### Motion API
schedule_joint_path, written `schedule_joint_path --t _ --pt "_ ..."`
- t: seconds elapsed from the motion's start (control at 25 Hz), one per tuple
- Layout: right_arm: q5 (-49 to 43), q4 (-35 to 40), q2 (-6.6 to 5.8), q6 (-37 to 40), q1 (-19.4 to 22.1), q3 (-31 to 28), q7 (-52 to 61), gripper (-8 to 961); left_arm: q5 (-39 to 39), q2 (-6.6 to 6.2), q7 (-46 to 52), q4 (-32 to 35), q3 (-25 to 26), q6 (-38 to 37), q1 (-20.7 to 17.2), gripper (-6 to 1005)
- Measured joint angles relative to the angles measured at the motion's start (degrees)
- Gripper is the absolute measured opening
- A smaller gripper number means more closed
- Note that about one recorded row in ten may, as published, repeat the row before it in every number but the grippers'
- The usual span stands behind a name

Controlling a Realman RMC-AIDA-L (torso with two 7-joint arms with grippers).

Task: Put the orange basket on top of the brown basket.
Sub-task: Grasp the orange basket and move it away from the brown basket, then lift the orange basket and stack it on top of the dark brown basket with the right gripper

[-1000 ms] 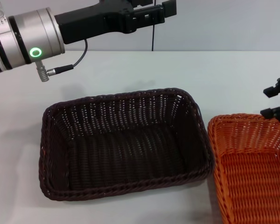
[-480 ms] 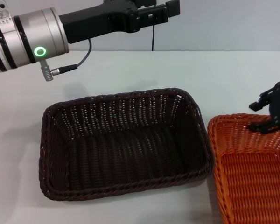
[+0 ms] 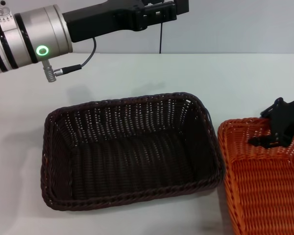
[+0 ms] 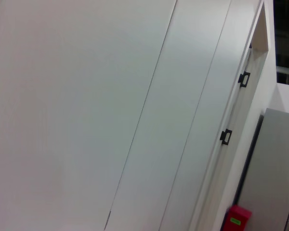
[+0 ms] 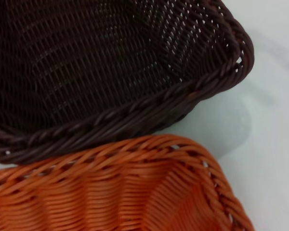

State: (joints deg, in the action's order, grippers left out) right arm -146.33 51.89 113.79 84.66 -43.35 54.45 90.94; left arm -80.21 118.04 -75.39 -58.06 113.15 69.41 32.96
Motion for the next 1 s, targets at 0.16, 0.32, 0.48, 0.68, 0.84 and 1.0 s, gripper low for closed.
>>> schedule_joint_path --t 0.16,0.32,0.48,0.68,0.84,1.0 --pt "-0.2 0.1 -1.82 2.6 1.1 -0.1 0.1 463 0.0 -0.02 -0.1 0.6 0.1 -0.4 0.3 862" --pt "-0.3 0.1 -4.29 6.7 1.9 -1.5 0.3 349 0.0 -0.02 -0.3 2.0 0.2 -0.5 1.1 862" --pt "-0.5 -0.7 -8.54 14.9 2.8 -6.0 0.5 265 0.0 -0.01 -0.8 3.5 0.1 -0.5 2.0 862" --pt "-6.9 -1.0 -11.31 20.7 4.4 -15.5 0.6 198 0.0 -0.01 -1.1 4.3 0.2 -0.8 2.4 862" --pt "-9.7 -0.6 -12.29 20.9 5.9 -22.6 0.3 158 0.0 -0.01 -1.3 4.5 0.2 -1.7 2.5 862" --pt "-9.5 -0.4 -13.55 21.3 6.9 -29.6 -0.9 138 0.0 -0.06 -1.4 4.5 1.0 -2.1 2.9 862"
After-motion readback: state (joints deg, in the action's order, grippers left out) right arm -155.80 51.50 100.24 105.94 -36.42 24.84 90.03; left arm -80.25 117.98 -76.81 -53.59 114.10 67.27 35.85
